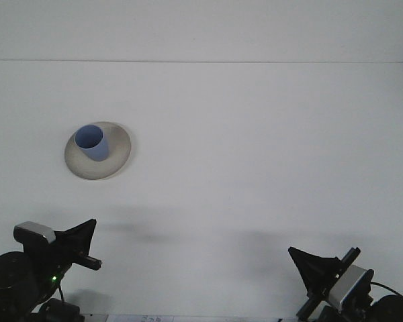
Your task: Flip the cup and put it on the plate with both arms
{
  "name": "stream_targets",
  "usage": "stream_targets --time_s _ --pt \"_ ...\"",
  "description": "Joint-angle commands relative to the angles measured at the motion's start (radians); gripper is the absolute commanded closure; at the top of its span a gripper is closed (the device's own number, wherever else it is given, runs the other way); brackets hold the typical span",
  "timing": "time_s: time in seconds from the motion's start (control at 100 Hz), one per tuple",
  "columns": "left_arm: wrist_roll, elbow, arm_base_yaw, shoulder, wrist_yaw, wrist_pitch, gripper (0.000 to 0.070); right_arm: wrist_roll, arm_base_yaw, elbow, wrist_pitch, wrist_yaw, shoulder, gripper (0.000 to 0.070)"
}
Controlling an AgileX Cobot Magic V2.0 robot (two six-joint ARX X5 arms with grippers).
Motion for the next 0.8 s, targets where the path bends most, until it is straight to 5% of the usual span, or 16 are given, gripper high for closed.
stream_targets --time_s 0.0,0.1,0.22,0.36,0.79 --pt "0.058 -0.002 0.009 -0.015 0.003 0.031 0.0685 0.013 0.010 0.004 0.008 0.001 0.000 0.0694" --pt "0.192 -0.107 0.055 -0.074 -0.021 0.189 0.0685 0.013 0.010 0.004 0.008 0.001 0.000 0.0694" --pt "0.267 -0.322 0.120 -0.182 -0.132 0.400 0.0685 0.013 0.010 0.004 0.008 0.001 0.000 0.0694" --pt "0.272 -0.532 0.198 -0.290 -0.236 0.532 0.0685 0.013 0.010 0.004 0.008 0.001 0.000 0.0694" --pt "0.264 -0.731 0.256 -0.325 -0.237 0.657 0.0685 0.013 0.010 0.004 0.009 0.001 0.000 0.0694"
